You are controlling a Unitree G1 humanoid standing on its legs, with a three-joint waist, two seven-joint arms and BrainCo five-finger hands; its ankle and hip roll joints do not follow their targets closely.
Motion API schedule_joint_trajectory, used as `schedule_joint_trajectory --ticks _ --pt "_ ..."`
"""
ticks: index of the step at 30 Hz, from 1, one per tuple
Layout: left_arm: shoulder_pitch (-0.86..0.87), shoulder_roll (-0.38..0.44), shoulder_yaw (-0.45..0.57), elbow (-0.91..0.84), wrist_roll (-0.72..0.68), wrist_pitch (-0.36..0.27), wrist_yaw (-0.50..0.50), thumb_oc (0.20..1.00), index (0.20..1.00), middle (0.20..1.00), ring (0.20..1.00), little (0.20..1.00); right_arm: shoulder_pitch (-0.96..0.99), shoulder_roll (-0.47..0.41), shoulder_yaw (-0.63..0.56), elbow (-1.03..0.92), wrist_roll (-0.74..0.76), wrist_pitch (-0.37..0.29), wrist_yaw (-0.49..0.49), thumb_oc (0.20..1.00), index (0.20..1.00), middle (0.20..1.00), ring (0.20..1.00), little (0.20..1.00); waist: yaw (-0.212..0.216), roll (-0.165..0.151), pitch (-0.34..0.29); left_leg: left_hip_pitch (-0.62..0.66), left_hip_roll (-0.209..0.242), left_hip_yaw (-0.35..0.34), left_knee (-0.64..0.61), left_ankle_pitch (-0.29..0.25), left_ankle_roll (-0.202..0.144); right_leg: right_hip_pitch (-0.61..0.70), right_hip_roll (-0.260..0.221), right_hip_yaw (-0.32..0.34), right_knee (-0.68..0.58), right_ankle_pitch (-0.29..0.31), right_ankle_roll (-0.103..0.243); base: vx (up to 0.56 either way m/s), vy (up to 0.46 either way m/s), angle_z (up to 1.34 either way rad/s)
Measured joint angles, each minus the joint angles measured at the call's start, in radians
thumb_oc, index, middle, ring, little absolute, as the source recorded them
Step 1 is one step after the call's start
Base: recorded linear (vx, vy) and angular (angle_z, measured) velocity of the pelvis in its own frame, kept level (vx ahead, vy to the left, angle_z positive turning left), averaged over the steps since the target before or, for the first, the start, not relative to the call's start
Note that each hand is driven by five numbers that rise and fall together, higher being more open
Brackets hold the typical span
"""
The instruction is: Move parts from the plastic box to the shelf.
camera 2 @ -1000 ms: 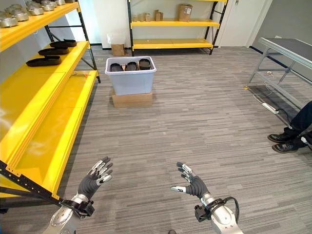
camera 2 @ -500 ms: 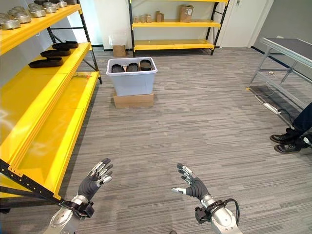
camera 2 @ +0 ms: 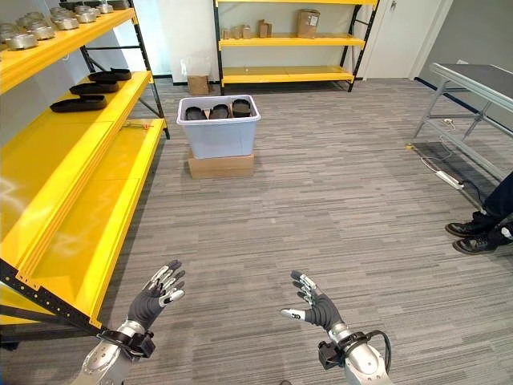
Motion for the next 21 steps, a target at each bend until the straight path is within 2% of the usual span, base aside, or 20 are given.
schedule_joint_trajectory --ticks 6,9,12,14,15,16,17,18,19,20,21 --pt "-0.037 0.0 0.0 0.002 0.0 -0.001 0.001 1.0 1.0 1.0 1.0 1.0 -0.01 0.001 0.0 0.0 0.0 0.0 0.0 1.0 1.0 1.0 1.0 1.0 0.003 -0.004 0.001 -0.001 -0.028 -0.009 0.0 0.001 0.017 -0.001 -0.025 0.003 0.006 0.008 0.016 -0.01 0.118 0.01" --pt "-0.046 0.005 -0.002 0.003 0.0 -0.001 0.001 1.0 1.0 1.0 1.0 1.0 -0.016 0.003 -0.003 0.001 0.0 0.001 0.002 1.0 1.0 1.0 1.0 1.0 0.0 -0.016 0.008 -0.002 -0.067 -0.015 0.0 -0.006 0.054 -0.017 -0.064 0.005 0.034 0.006 0.038 0.01 0.275 0.02" --pt "-0.076 0.009 -0.005 0.014 0.008 -0.001 0.002 1.0 1.0 1.0 1.0 1.0 -0.021 0.013 -0.007 0.019 0.0 0.003 0.005 1.0 1.0 1.0 1.0 1.0 -0.001 -0.013 0.027 -0.01 -0.098 -0.025 0.021 -0.013 0.085 -0.095 -0.097 0.036 0.194 -0.022 0.061 -0.02 0.184 0.08" --pt "-0.105 0.018 -0.022 0.03 0.036 -0.003 0.001 1.0 1.0 1.0 1.0 1.0 -0.03 0.02 -0.004 0.033 0.003 0.008 0.011 1.0 1.0 1.0 1.0 1.0 -0.023 -0.003 0.047 -0.04 -0.104 -0.05 0.07 -0.014 0.12 -0.2 -0.109 0.063 0.408 -0.007 0.049 -0.02 0.2 0.29" --pt "-0.107 0.03 -0.023 0.035 0.036 -0.004 0.0 1.0 1.0 1.0 1.0 1.0 -0.032 0.027 0.002 0.039 0.006 0.009 0.02 1.0 1.0 1.0 1.0 1.0 -0.026 -0.007 0.063 -0.042 -0.123 -0.05 0.097 -0.033 0.131 -0.249 -0.112 0.085 0.503 0.024 0.034 0.03 0.173 0.14" --pt "-0.113 0.036 -0.023 0.04 0.036 -0.004 0.001 1.0 1.0 1.0 1.0 1.0 -0.025 0.034 0.001 0.04 0.008 0.009 0.02 1.0 1.0 1.0 1.0 1.0 -0.027 -0.014 0.076 -0.078 -0.141 -0.058 0.166 -0.058 0.145 -0.29 -0.123 0.114 0.573 0.05 0.038 0.11 0.066 0.09" --pt "-0.114 0.043 -0.033 0.045 0.037 -0.005 0.001 1.0 1.0 1.0 1.0 1.0 -0.027 0.028 0.002 0.037 0.01 0.011 0.023 1.0 1.0 1.0 1.0 1.0 -0.028 0.0 0.092 -0.097 -0.14 -0.064 0.209 -0.083 0.159 -0.323 -0.13 0.109 0.633 0.038 0.014 0.12 0.063 0.04" --pt "-0.106 0.046 -0.036 0.047 0.038 -0.003 0.001 1.0 1.0 1.0 1.0 1.0 -0.02 0.022 0.006 0.04 0.01 0.014 0.028 1.0 1.0 1.0 1.0 1.0 -0.029 0.004 0.089 -0.108 -0.142 -0.06 0.225 -0.092 0.168 -0.337 -0.136 0.097 0.648 0.027 -0.001 0.11 0.026 -0.07" --pt "-0.106 0.047 -0.036 0.047 0.038 -0.004 0.002 1.0 1.0 1.0 1.0 1.0 -0.016 0.014 0.006 0.029 0.011 0.014 0.032 1.0 1.0 1.0 1.0 1.0 -0.026 0.005 0.093 -0.111 -0.149 -0.067 0.233 -0.09 0.19 -0.356 -0.137 0.077 0.661 -0.015 0.006 0.11 -0.012 0.01" --pt "-0.104 0.059 -0.036 0.047 0.038 -0.004 0.001 1.0 1.0 1.0 1.0 1.0 -0.015 0.011 0.006 0.016 0.016 0.012 0.039 1.0 1.0 1.0 1.0 1.0 -0.034 0.008 0.098 -0.125 -0.149 -0.071 0.239 -0.089 0.192 -0.355 -0.13 0.051 0.622 -0.055 0.007 0.17 -0.013 0.02" --pt "-0.111 0.066 -0.033 0.047 0.038 -0.004 0.001 1.0 1.0 1.0 1.0 1.0 -0.016 0.003 0.006 -0.001 0.028 0.013 0.043 1.0 1.0 1.0 1.0 1.0 -0.041 0.0 0.104 -0.13 -0.157 -0.071 0.241 -0.085 0.201 -0.375 -0.118 0.053 0.603 -0.067 0.004 0.18 -0.04 0.03"
